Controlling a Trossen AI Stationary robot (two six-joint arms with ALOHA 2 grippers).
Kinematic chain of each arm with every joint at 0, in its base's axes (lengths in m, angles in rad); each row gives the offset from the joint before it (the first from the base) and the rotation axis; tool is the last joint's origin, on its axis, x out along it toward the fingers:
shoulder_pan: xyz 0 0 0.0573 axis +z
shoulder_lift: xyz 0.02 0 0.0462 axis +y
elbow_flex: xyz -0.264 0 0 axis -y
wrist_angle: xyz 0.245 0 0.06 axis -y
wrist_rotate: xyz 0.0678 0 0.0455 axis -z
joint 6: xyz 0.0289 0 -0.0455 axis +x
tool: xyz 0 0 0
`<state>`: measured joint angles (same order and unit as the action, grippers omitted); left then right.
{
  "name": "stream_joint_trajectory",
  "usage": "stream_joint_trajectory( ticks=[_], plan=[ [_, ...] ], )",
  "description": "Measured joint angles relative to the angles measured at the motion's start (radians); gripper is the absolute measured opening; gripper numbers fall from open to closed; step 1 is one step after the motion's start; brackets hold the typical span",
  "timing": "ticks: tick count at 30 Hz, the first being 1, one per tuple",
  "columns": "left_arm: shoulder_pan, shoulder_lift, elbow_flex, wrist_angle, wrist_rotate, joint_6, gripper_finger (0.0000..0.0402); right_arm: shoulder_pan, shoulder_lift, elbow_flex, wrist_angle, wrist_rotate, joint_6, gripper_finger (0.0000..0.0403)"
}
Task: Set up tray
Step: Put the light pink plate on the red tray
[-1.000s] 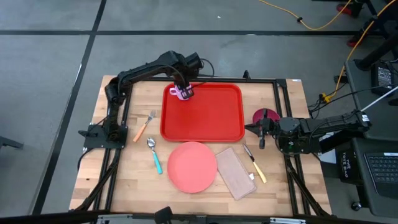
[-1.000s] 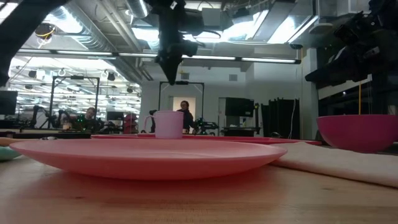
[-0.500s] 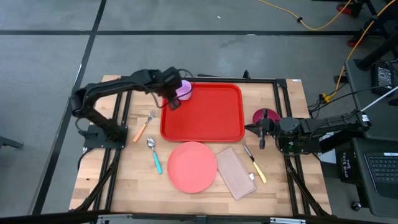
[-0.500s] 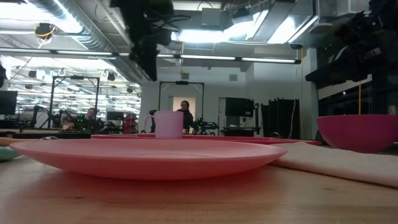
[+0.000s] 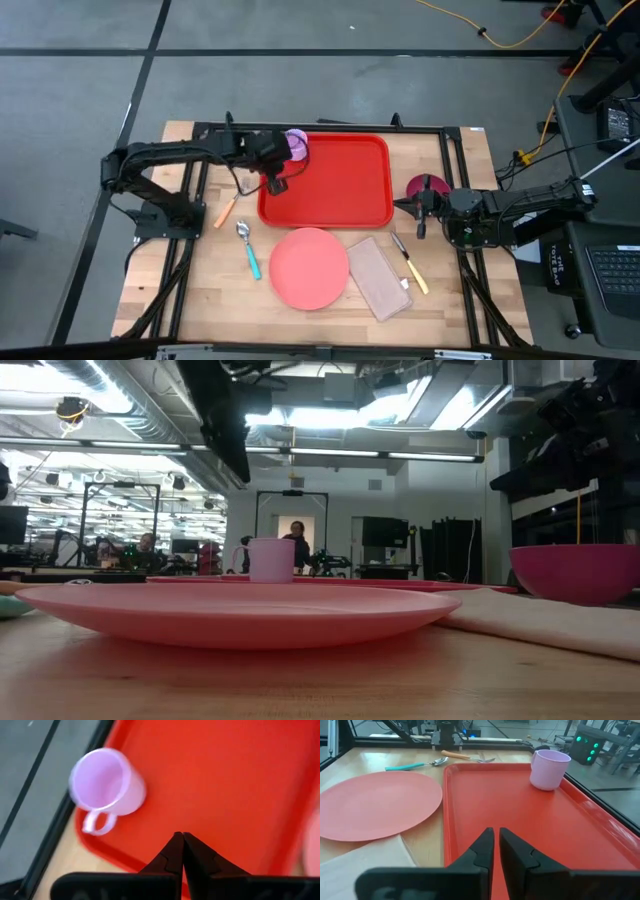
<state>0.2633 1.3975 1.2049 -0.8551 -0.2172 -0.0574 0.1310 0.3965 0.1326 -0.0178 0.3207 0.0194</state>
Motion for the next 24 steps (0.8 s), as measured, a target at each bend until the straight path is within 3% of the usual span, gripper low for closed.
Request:
stream_joint_trajectory(
  ticks=[10,14,19,24],
  plan=[
    [-0.323,0.0,0.0,0.002,-0.106,-0.1,0.0002,0.0,0.0,0.0,0.004,0.0,0.055,0.0032],
    [-0.471,0.01,0.0,0.001,-0.138,-0.228,0.0001,0.0,0.001,0.0,0.03,0.0,0.053,0.0008],
    [-0.63,0.053,0.0,-0.011,-0.177,-0.383,0.0002,0.001,0.001,0.0,0.047,0.001,0.059,0.0011],
    [-0.724,0.097,0.0,-0.043,-0.175,-0.522,0.0001,0.001,0.001,0.0,0.049,0.0,0.059,0.0005]
  ],
)
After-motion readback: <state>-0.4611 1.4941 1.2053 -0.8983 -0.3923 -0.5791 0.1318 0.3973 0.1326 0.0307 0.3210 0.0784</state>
